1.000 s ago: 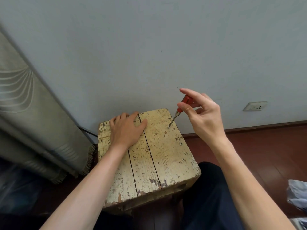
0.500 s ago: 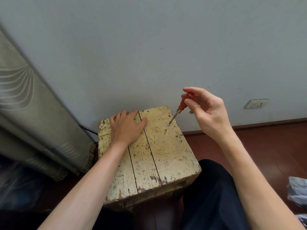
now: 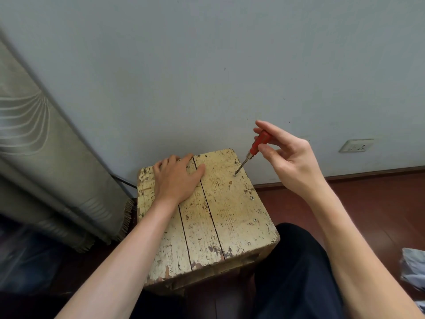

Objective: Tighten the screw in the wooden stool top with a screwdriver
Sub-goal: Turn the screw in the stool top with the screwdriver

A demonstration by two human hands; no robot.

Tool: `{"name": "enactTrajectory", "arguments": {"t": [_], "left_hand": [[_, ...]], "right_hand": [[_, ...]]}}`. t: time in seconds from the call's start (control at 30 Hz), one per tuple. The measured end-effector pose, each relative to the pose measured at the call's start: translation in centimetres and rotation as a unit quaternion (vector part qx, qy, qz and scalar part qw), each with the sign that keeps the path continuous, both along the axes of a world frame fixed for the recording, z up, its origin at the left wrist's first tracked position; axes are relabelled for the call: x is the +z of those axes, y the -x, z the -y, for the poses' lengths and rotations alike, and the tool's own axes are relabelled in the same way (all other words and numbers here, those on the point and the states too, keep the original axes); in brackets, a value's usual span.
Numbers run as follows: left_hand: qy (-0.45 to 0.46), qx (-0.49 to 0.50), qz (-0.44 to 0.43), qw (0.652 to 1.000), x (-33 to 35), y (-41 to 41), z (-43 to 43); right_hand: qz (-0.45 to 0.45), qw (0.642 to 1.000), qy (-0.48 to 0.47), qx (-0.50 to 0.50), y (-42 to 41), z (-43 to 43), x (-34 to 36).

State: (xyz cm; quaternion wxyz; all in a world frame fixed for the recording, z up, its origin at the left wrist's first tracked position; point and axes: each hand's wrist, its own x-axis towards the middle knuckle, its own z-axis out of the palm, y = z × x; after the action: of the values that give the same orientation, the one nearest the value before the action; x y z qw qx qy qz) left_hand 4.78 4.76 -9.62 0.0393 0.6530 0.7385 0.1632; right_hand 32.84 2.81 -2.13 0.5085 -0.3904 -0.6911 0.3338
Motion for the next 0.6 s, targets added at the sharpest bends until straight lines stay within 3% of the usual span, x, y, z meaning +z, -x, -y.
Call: {"name": "enactTrajectory", "arguments": {"t": [0.4, 0.6], "left_hand": [[-0.001, -0.002, 0.001, 1.0, 0.2, -0.1, 0.1], [-0.006, 0.0, 0.004, 1.0, 0.2, -0.1, 0.1]], "right_hand": [[0.006, 0.997, -0.021, -0.076, 1.9, 0.3, 0.4], [0.011, 0.998, -0.021, -0.062, 1.5, 0.2, 0.3]]}}
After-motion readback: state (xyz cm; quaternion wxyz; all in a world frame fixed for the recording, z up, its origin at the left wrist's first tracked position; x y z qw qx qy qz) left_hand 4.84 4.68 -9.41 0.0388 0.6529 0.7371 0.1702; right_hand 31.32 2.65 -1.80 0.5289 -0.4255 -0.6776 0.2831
